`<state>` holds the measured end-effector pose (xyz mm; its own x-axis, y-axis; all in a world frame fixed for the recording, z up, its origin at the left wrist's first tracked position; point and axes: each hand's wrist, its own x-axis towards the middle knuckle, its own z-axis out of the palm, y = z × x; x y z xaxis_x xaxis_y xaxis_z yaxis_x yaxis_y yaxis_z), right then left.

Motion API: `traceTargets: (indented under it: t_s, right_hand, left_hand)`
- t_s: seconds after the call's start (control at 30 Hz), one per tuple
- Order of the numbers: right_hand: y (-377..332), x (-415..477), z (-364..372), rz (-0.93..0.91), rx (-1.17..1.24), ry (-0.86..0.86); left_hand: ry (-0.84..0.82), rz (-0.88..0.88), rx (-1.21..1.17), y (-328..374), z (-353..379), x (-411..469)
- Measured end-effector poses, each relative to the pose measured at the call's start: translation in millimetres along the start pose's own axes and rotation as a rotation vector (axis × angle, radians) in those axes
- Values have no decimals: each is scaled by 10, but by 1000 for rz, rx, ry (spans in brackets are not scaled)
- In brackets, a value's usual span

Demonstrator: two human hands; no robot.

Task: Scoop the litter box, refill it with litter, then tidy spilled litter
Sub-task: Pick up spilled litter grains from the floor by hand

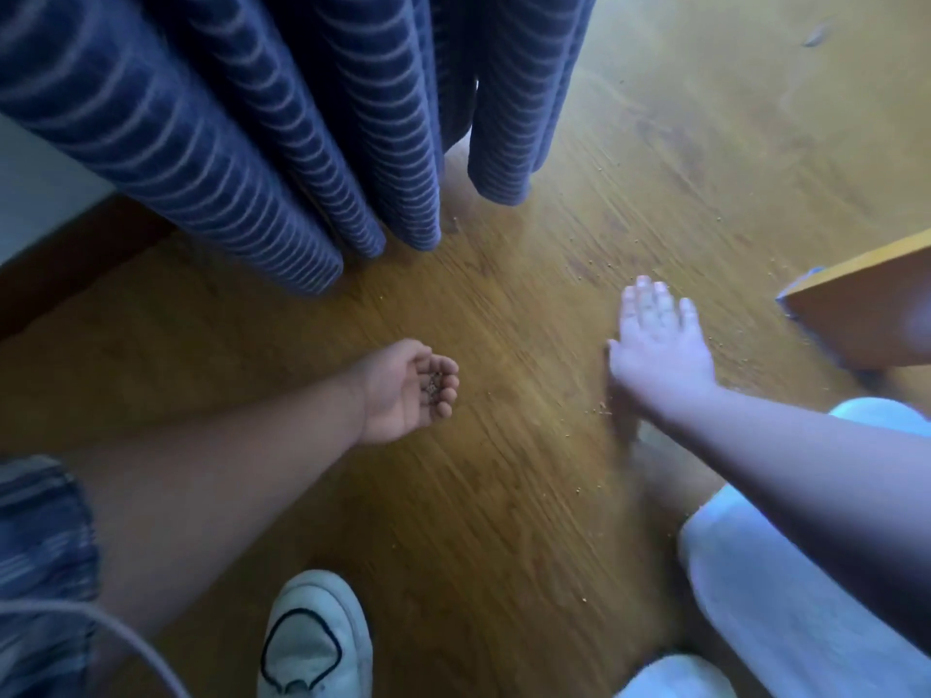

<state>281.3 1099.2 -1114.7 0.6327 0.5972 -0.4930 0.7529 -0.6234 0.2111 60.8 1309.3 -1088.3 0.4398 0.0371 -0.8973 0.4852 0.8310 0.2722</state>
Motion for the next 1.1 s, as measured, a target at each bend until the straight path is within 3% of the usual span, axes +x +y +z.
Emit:
traceTargets:
  t_s: [0.03,0.1,0.33,0.4,0.47,0.57,0.6,0.73,0.9,1.1]
  right_hand:
    - [221,-18,-18,101,37,-18]
    - [464,-135,-13,109,66,31]
    - [-113,-407,130,-405,140,50]
    - [-131,-402,162,-454,90,0]
    - [-14,-340,181,-332,56,-9]
    - [254,-249,106,-9,150,-21]
    - [306,-228,74,13,193,-1]
    - [275,-14,-92,-171,314,38]
    - [329,403,-195,-100,326,-54]
    - [385,-293,-28,-245,362,-93]
  left_hand:
    - [-6,5,5,-4,100,24]
    - [-31,-2,20,-42,343,85]
    - [-101,-60,157,-166,1039,182]
    - [-105,-46,186,-184,1207,202]
    - [-116,-46,199,-194,1317,222]
    - [-125,-46,198,-210,1393,267]
    - [-129,-49,195,-218,1411,268]
    - [-142,-52,177,-251,1429,292]
    - [-136,-44,157,-187,1387,298]
    - [-142,-38,142,-132,1394,370]
